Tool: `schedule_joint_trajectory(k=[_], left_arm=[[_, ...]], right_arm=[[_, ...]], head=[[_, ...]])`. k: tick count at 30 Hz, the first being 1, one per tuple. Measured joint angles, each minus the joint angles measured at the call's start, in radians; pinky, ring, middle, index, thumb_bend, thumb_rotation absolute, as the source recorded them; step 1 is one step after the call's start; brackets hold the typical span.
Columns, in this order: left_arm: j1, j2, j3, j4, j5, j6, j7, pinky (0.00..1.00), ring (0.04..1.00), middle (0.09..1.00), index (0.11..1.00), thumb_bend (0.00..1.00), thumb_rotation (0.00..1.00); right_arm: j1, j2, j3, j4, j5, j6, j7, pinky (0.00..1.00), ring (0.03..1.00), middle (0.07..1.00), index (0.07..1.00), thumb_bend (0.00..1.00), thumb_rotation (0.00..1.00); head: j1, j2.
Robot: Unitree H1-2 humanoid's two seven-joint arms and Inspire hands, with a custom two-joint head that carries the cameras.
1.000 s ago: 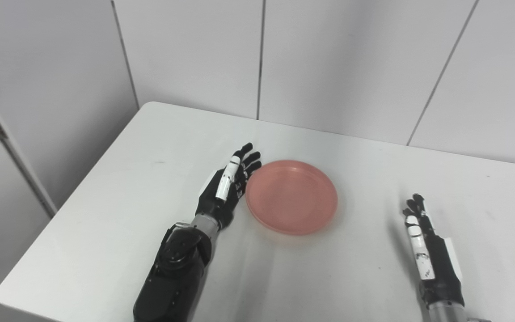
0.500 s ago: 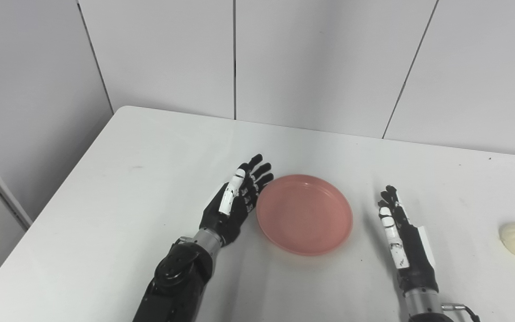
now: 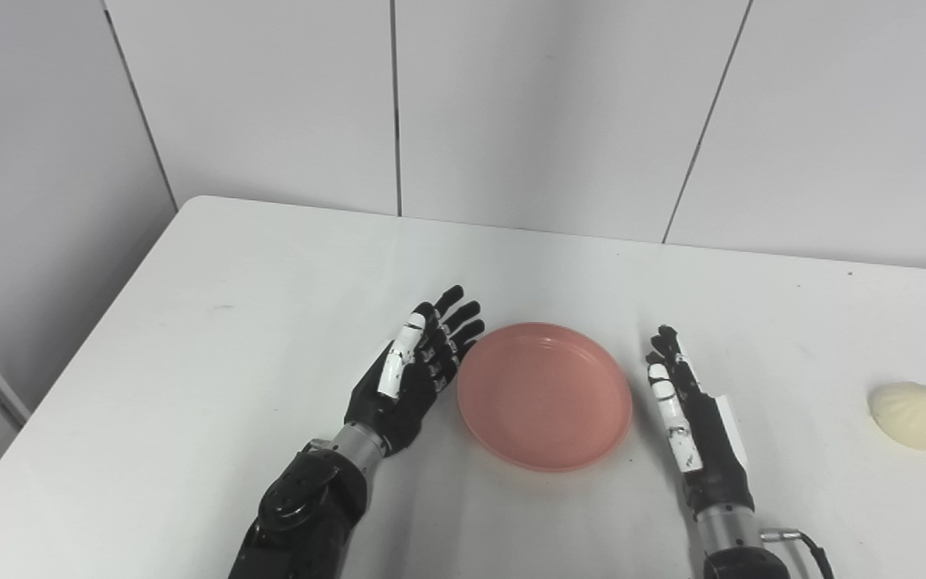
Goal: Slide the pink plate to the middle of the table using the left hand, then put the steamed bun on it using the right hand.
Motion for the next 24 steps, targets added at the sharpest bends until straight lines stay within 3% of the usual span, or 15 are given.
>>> schedule_joint_trajectory(k=[6,10,12,20,22,24], left_arm=[[-0.002,-0.004,0.005,0.007,0.003,-0.003,0.000,0.98,0.944,0.942,0.947,0.40,1.00],[-0.009,-0.006,0.007,0.020,0.011,-0.016,0.000,0.97,0.942,0.940,0.946,0.41,1.00],[-0.017,-0.006,0.008,0.031,0.021,-0.023,0.000,0.96,0.939,0.937,0.941,0.42,1.00],[-0.027,0.003,0.018,0.052,0.020,-0.046,-0.007,0.95,0.929,0.932,0.933,0.43,1.00],[-0.033,0.005,0.025,0.066,0.017,-0.053,-0.019,0.95,0.927,0.933,0.932,0.43,1.00],[-0.036,0.009,0.032,0.076,0.005,-0.060,-0.037,0.94,0.924,0.931,0.930,0.43,1.00]], right_arm=[[-0.005,0.003,-0.012,0.006,0.006,0.000,-0.005,0.92,0.919,0.950,0.960,0.29,1.00],[-0.012,0.003,-0.017,0.010,-0.024,-0.002,-0.037,0.80,0.853,0.920,0.947,0.50,1.00],[-0.015,0.003,-0.018,0.013,-0.051,-0.009,-0.061,0.74,0.820,0.895,0.931,0.57,1.00],[-0.038,-0.030,-0.042,0.017,-0.244,-0.080,-0.210,0.58,0.680,0.809,0.895,0.75,0.92],[-0.055,-0.050,-0.047,0.021,-0.292,-0.097,-0.246,0.54,0.691,0.810,0.895,0.85,0.80],[-0.078,-0.070,-0.056,0.021,-0.338,-0.102,-0.277,0.52,0.671,0.800,0.892,0.86,0.76]], head=[[-0.061,-0.003],[-0.083,-0.008],[-0.130,-0.023],[-0.230,-0.055],[-0.265,-0.067],[-0.276,-0.071]])
